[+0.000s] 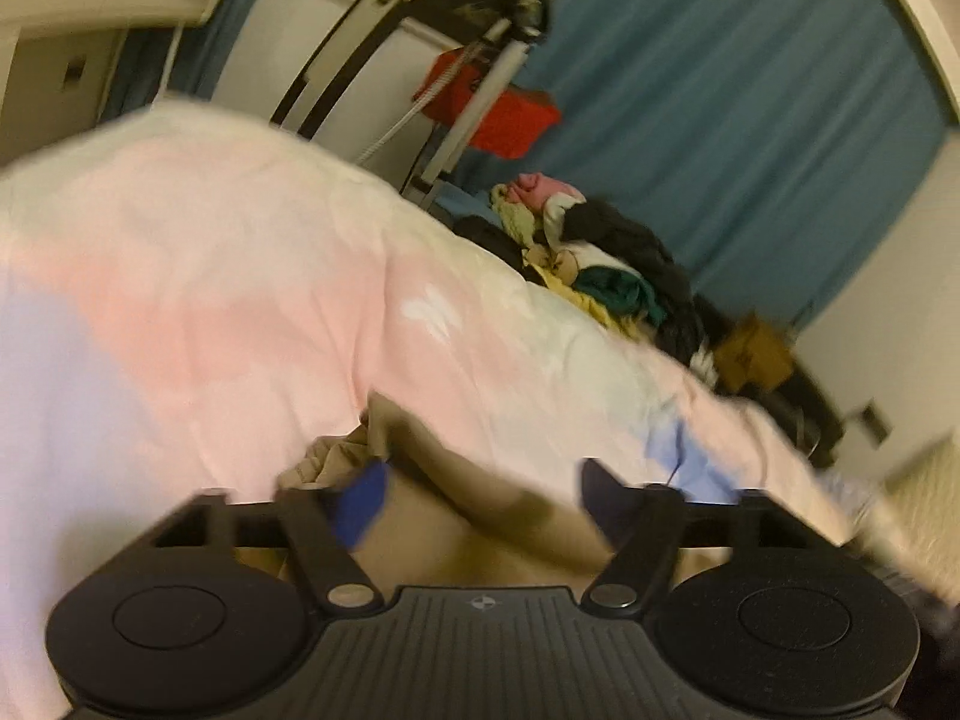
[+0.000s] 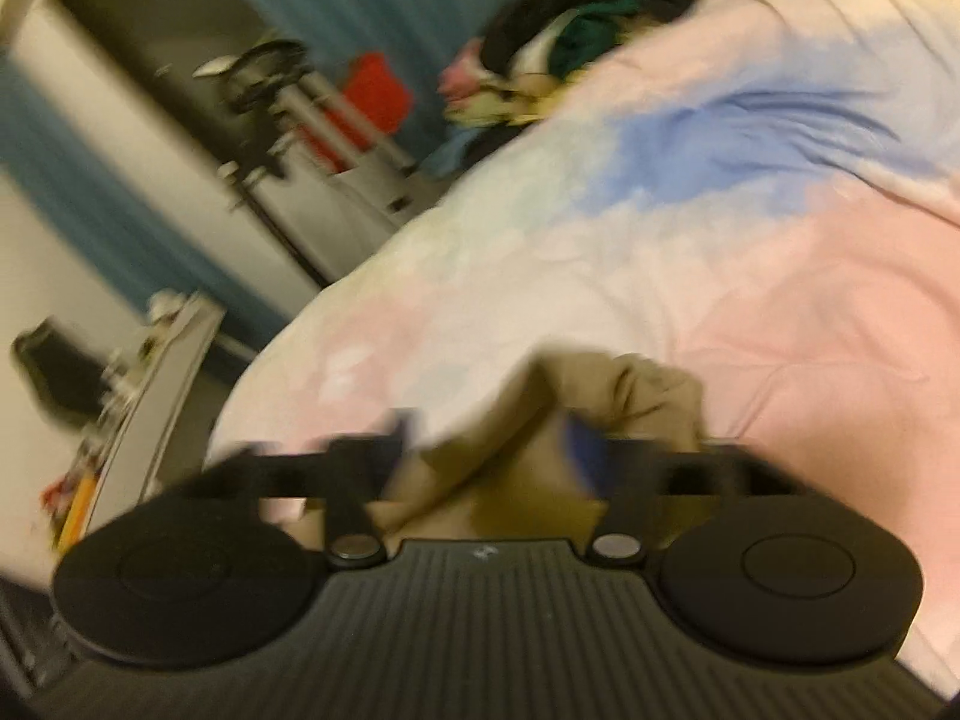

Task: Fold clothes
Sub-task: 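Lower the flipped shirt onto the duvet and open both grippers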

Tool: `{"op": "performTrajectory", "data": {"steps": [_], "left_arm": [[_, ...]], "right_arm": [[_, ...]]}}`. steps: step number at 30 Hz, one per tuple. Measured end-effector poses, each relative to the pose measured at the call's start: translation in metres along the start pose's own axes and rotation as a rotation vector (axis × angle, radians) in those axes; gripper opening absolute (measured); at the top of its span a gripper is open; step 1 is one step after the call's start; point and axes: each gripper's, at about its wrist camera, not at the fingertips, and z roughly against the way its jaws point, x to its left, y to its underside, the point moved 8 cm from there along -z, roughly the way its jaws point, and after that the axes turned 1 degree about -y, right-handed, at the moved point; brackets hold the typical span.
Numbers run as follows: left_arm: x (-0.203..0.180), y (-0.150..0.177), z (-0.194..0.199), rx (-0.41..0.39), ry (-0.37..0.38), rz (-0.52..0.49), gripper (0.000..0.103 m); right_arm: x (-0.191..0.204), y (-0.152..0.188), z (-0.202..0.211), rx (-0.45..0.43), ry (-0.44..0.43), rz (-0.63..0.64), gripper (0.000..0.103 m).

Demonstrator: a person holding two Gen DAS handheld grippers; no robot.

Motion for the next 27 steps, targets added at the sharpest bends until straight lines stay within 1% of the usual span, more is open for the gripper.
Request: {"op": "performTrajectory", "data": {"steps": [2, 4, 6, 7, 10, 11, 13, 14, 16, 18, 21, 25, 27], "left_arm": [[-0.010, 0.008, 0.010, 0.003, 0.006, -0.092, 0.091], [-0.016, 0.016, 0.012, 0.017, 0.012, -0.139, 0.095], [-0.018, 0.022, 0.005, 0.038, -0.002, -0.169, 0.095], [-0.017, 0.024, -0.001, 0.051, -0.015, -0.177, 0.095], [-0.010, 0.027, -0.020, 0.076, -0.054, -0.191, 0.095], [-0.006, 0.028, -0.026, 0.084, -0.073, -0.198, 0.095], [0.001, 0.030, -0.037, 0.108, -0.100, -0.204, 0.095], [0.001, 0.031, -0.037, 0.113, -0.103, -0.206, 0.095], [0.000, 0.034, -0.031, 0.114, -0.103, -0.212, 0.096], [-0.002, 0.037, -0.025, 0.116, -0.102, -0.218, 0.097], [-0.004, 0.042, -0.016, 0.118, -0.100, -0.227, 0.096], [-0.006, 0.048, -0.004, 0.122, -0.099, -0.239, 0.096], [-0.008, 0.051, 0.002, 0.123, -0.098, -0.245, 0.096]], "right_arm": [[0.010, 0.006, 0.015, -0.016, -0.014, 0.072, 0.085], [0.018, 0.012, 0.028, -0.032, -0.023, 0.139, 0.086], [0.020, 0.015, 0.025, -0.032, -0.011, 0.188, 0.085], [0.021, 0.016, 0.019, -0.019, -0.004, 0.211, 0.073], [0.021, 0.023, -0.010, 0.061, 0.021, 0.274, 0.061], [0.022, 0.025, -0.020, 0.079, 0.037, 0.302, 0.060], [0.023, 0.027, -0.038, 0.087, 0.079, 0.374, 0.059], [0.023, 0.029, -0.047, 0.090, 0.094, 0.398, 0.059], [0.020, 0.032, -0.059, 0.099, 0.118, 0.417, 0.059], [0.018, 0.037, -0.062, 0.099, 0.132, 0.434, 0.059], [0.024, 0.039, -0.052, 0.087, 0.131, 0.452, 0.059], [0.040, 0.040, -0.023, 0.077, 0.055, 0.427, 0.059], [0.049, 0.044, -0.004, 0.064, 0.059, 0.456, 0.060]]}}
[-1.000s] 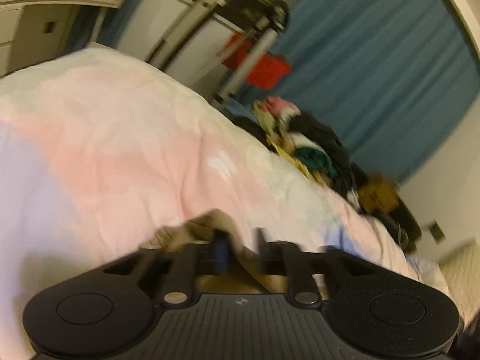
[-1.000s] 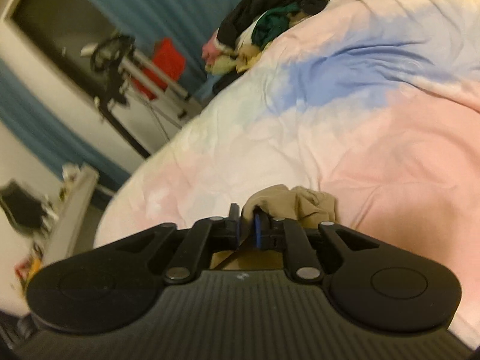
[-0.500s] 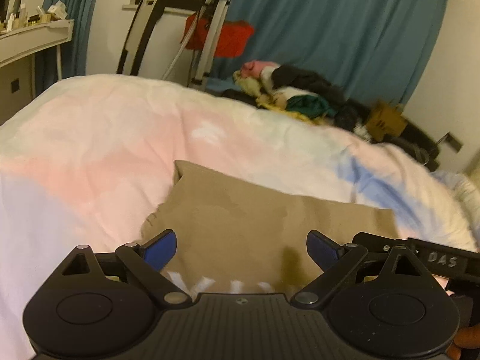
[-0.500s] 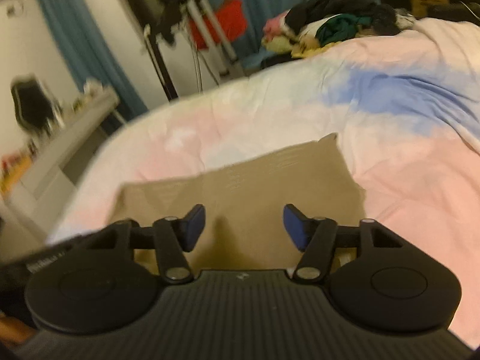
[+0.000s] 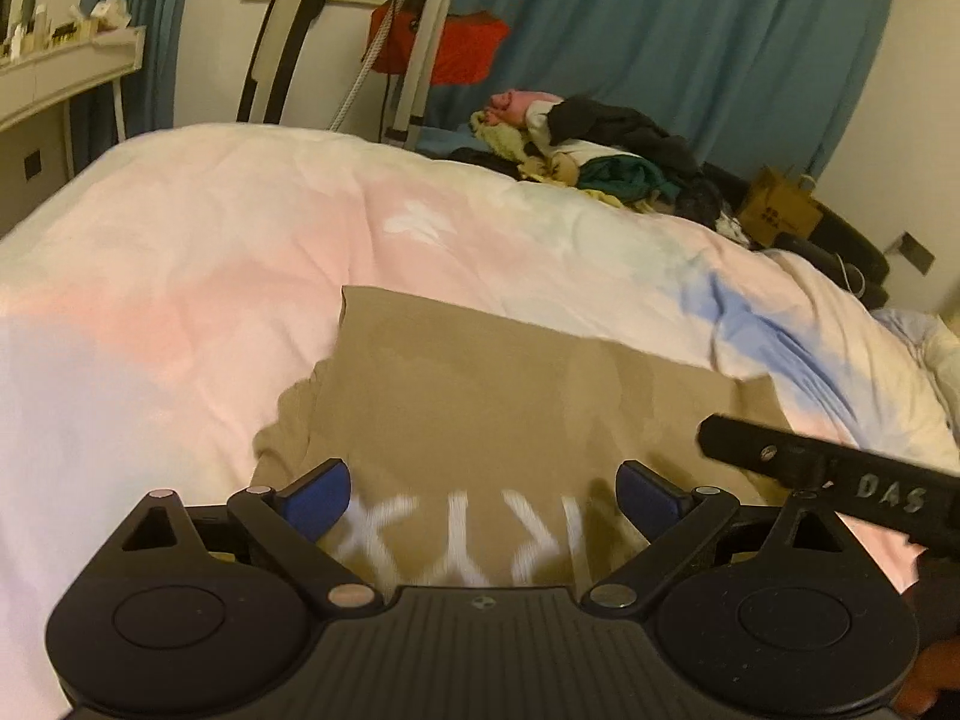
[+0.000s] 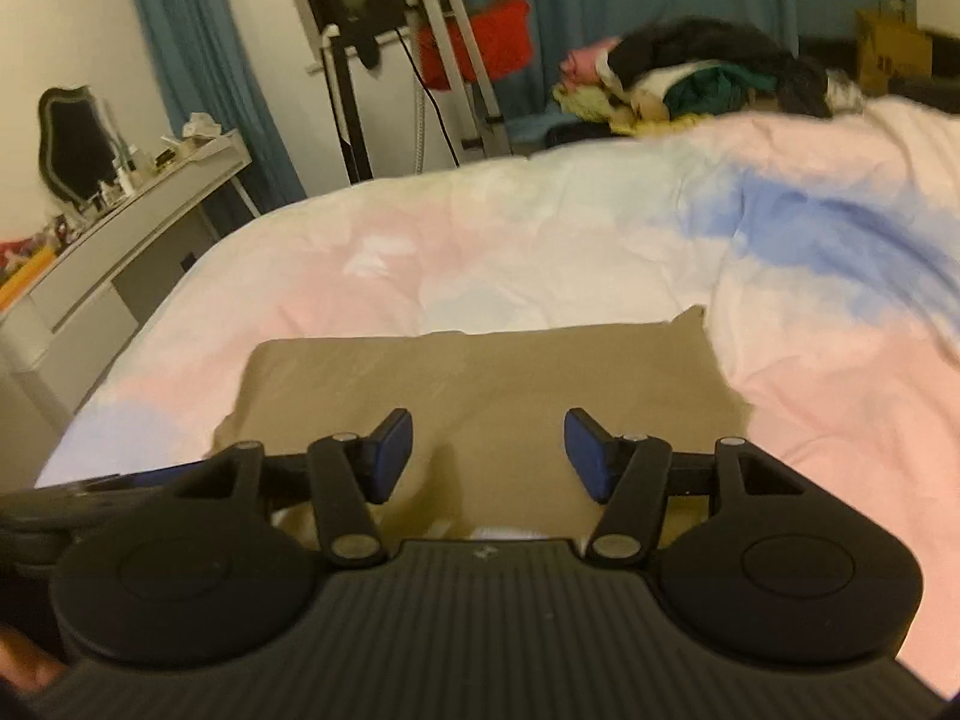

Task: Fold clothes

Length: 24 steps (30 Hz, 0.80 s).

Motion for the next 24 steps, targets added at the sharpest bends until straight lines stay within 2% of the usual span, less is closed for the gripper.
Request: {"op": "performTrajectory", "data": {"steps": [6, 8, 11, 14, 22, 24], "left_arm": [[-0.011, 0.022, 0.031, 0.005, 0.008, -0.026, 0.097], [-0.014, 0.030, 0.031, 0.022, -0.022, -0.050, 0.096], [-0.012, 0.040, 0.023, 0.056, -0.046, -0.070, 0.097], [-0.007, 0.044, 0.028, 0.075, -0.027, -0.023, 0.097], [0.011, 0.053, 0.061, 0.083, 0.040, 0.116, 0.097], [0.018, 0.059, 0.066, 0.103, 0.063, 0.177, 0.097]], "right_arm": [[0.018, 0.019, 0.053, -0.009, -0.017, 0.005, 0.060], [0.017, 0.030, 0.057, 0.003, 0.013, 0.012, 0.060], [0.000, 0.052, 0.041, 0.081, 0.059, -0.043, 0.058], [-0.010, 0.061, 0.031, 0.131, 0.037, -0.122, 0.058], [-0.007, 0.059, 0.032, 0.119, 0.049, -0.103, 0.058], [-0.008, 0.058, 0.032, 0.120, 0.047, -0.108, 0.058]]}}
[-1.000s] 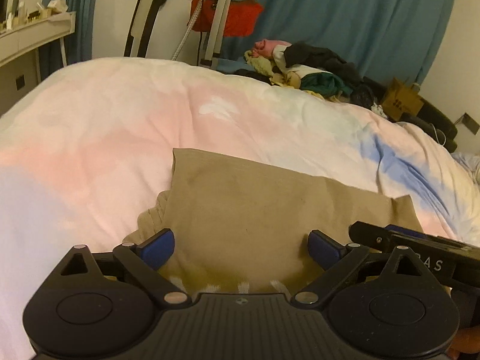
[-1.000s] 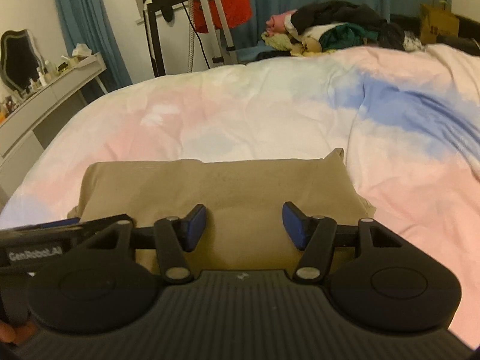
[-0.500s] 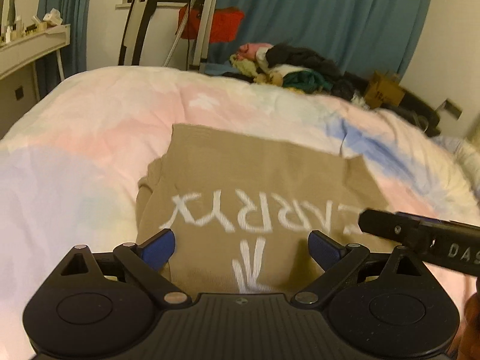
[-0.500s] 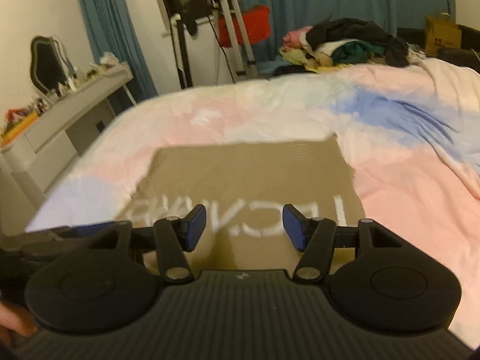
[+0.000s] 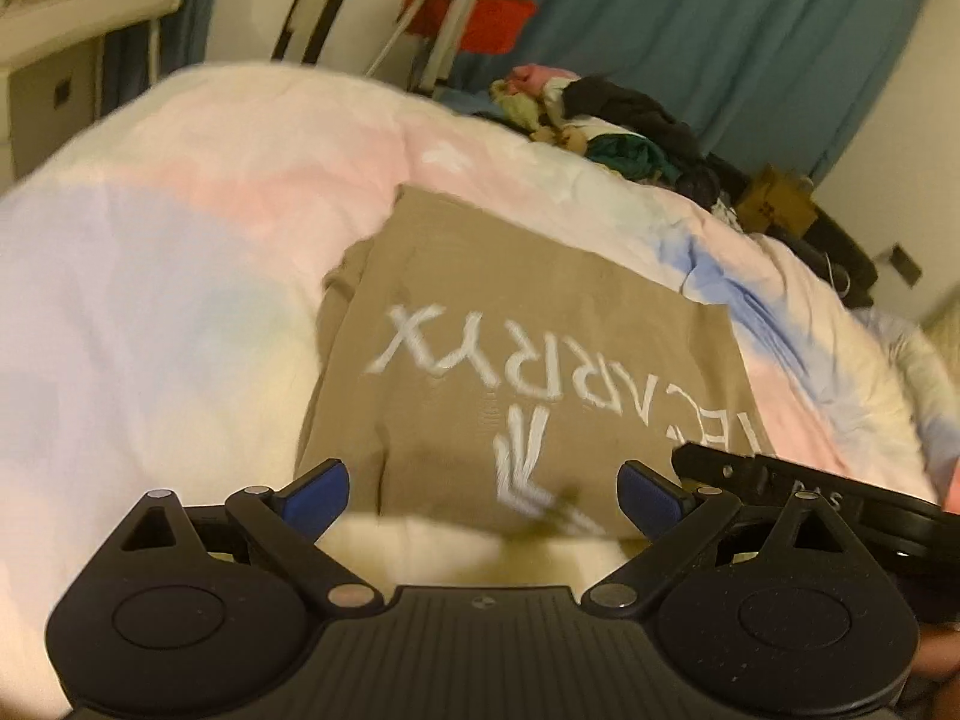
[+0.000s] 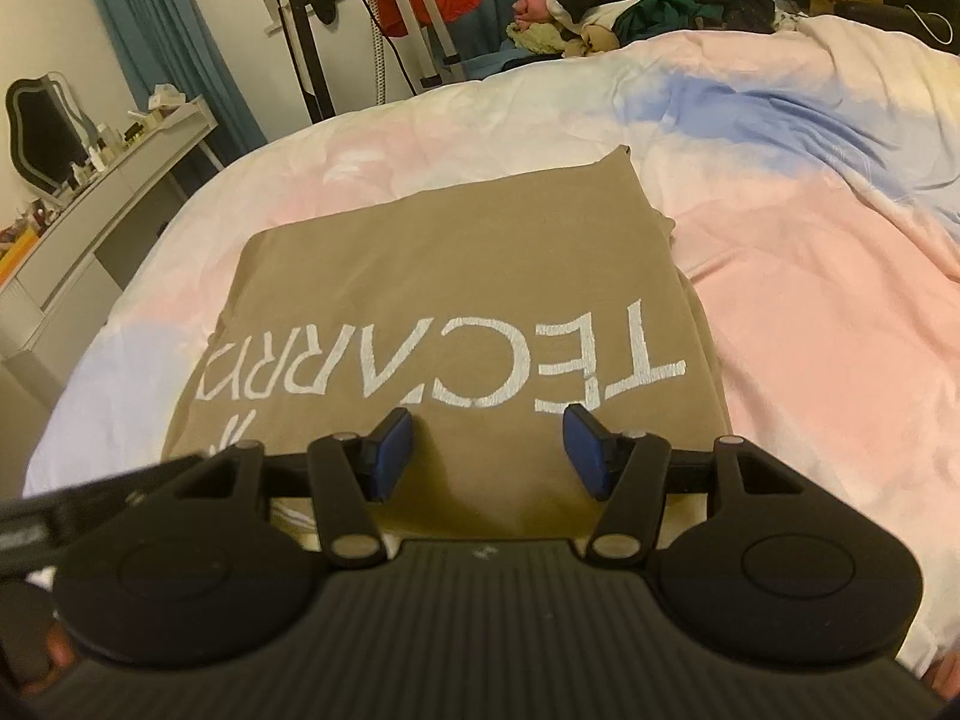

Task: Fold clothes

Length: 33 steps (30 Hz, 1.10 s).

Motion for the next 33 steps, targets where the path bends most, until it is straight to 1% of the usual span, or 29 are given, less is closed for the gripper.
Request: {"op": "performTrajectory", "data": {"steps": [4, 9, 12, 14, 16, 19, 20, 21, 24, 25, 26, 27, 28, 29, 31, 32, 33], "left_arm": [[0.010, 0.004, -0.008, 0.045, 0.083, 0.131, 0.097], [0.024, 0.005, -0.049, 0.113, 0.149, 0.334, 0.097], [0.030, 0.001, -0.060, 0.101, 0.171, 0.402, 0.098], [0.031, 0.000, -0.060, 0.091, 0.184, 0.431, 0.098], [0.033, 0.000, -0.058, 0.080, 0.192, 0.444, 0.096], [0.038, -0.003, -0.055, 0.045, 0.204, 0.478, 0.086], [0.039, -0.003, -0.055, 0.039, 0.200, 0.479, 0.078], [0.040, -0.004, -0.055, 0.036, 0.193, 0.474, 0.068], [0.042, -0.005, -0.057, 0.029, 0.171, 0.459, 0.052], [0.043, -0.006, -0.057, 0.026, 0.163, 0.454, 0.050], [0.043, -0.006, -0.058, 0.024, 0.156, 0.449, 0.043], [0.043, -0.007, -0.057, 0.018, 0.154, 0.444, 0.037], [0.043, -0.007, -0.055, 0.012, 0.156, 0.441, 0.034], [0.042, -0.007, -0.054, 0.006, 0.160, 0.441, 0.027], [0.041, -0.008, -0.052, -0.004, 0.168, 0.446, 0.024], [0.041, -0.008, -0.052, -0.008, 0.172, 0.450, 0.022], [0.041, -0.008, -0.051, -0.012, 0.175, 0.452, 0.021]], "right_arm": [[-0.001, 0.000, 0.000, 0.000, -0.005, -0.013, 0.058], [-0.001, 0.001, -0.001, 0.002, -0.010, -0.028, 0.060], [-0.001, 0.001, -0.001, 0.001, -0.009, -0.031, 0.060], [-0.001, 0.001, -0.001, 0.001, -0.008, -0.033, 0.060], [-0.001, 0.001, -0.001, -0.001, -0.008, -0.034, 0.060], [-0.001, 0.001, -0.001, -0.003, -0.007, -0.039, 0.060], [-0.001, 0.001, -0.001, -0.003, -0.007, -0.041, 0.060], [-0.001, 0.001, -0.001, -0.003, -0.007, -0.042, 0.060], [-0.001, 0.001, 0.000, -0.004, -0.003, -0.040, 0.059], [0.000, 0.001, 0.000, -0.005, -0.001, -0.036, 0.059], [0.001, 0.001, 0.002, -0.008, 0.000, -0.033, 0.059], [0.002, 0.000, 0.003, -0.011, 0.002, -0.029, 0.059], [0.003, 0.000, 0.005, -0.015, -0.004, -0.031, 0.061], [0.005, -0.001, 0.009, -0.022, -0.043, -0.058, 0.061], [0.010, -0.005, 0.019, -0.037, -0.200, -0.160, 0.062], [0.012, -0.006, 0.022, -0.037, -0.275, -0.213, 0.069], [0.014, -0.006, 0.023, -0.026, -0.345, -0.266, 0.087]]}}
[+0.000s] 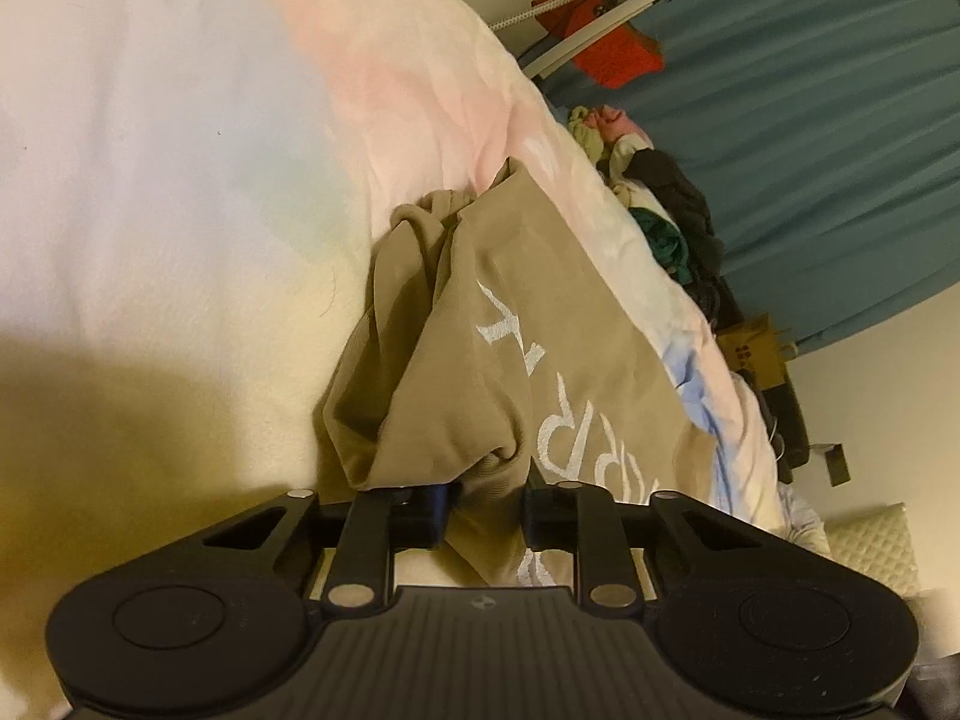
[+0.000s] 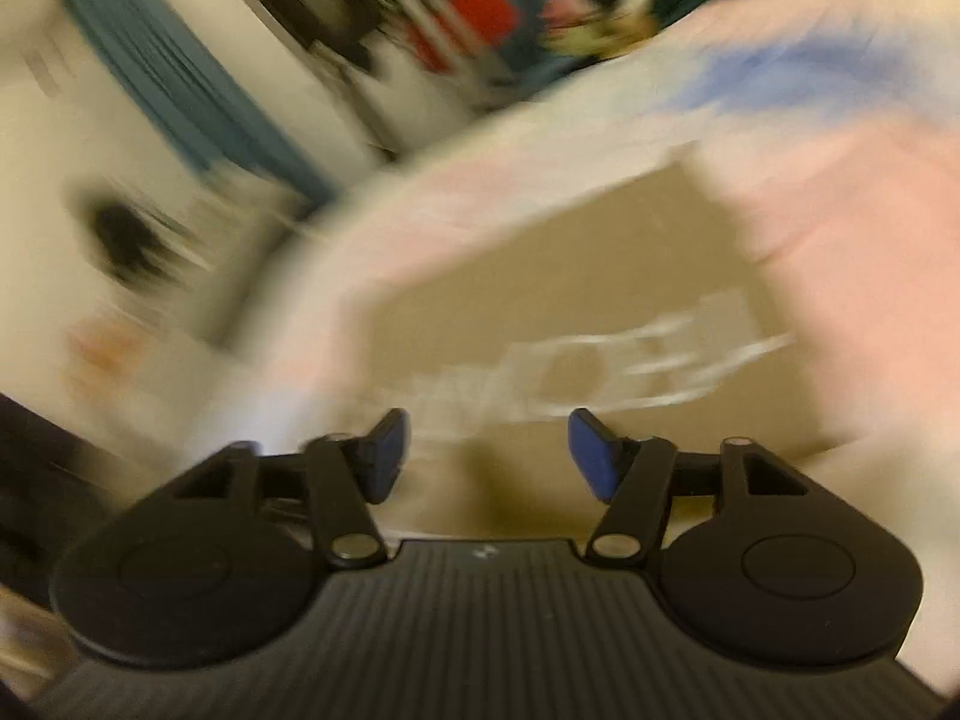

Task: Fold clothes

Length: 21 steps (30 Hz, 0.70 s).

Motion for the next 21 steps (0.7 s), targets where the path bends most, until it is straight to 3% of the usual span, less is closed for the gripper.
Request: {"op": "performTrajectory", "data": {"steps": [1, 4, 9, 12, 15, 21], "left_arm": [[0.000, -0.001, 0.000, -0.003, 0.004, 0.002, 0.021], [0.000, -0.001, 0.001, -0.009, 0.017, 0.017, 0.020], [0.000, -0.005, 0.004, -0.026, 0.059, 0.062, 0.017], [-0.002, -0.008, 0.005, -0.038, 0.091, 0.083, 0.016], [-0.004, -0.012, 0.007, -0.051, 0.122, 0.104, 0.015], [-0.013, -0.020, 0.012, -0.065, 0.179, 0.110, 0.015]], "right_arm": [[0.002, 0.001, 0.000, 0.011, -0.067, -0.056, 0.096], [0.006, 0.003, 0.000, 0.050, -0.244, -0.226, 0.094], [-0.038, 0.032, -0.025, 0.168, -0.179, -0.507, 0.096], [-0.059, 0.035, -0.025, 0.129, -0.120, -0.603, 0.095], [-0.079, 0.032, -0.016, 0.036, -0.048, -0.662, 0.074], [-0.097, 0.024, -0.004, -0.090, 0.012, -0.705, 0.047]]}}
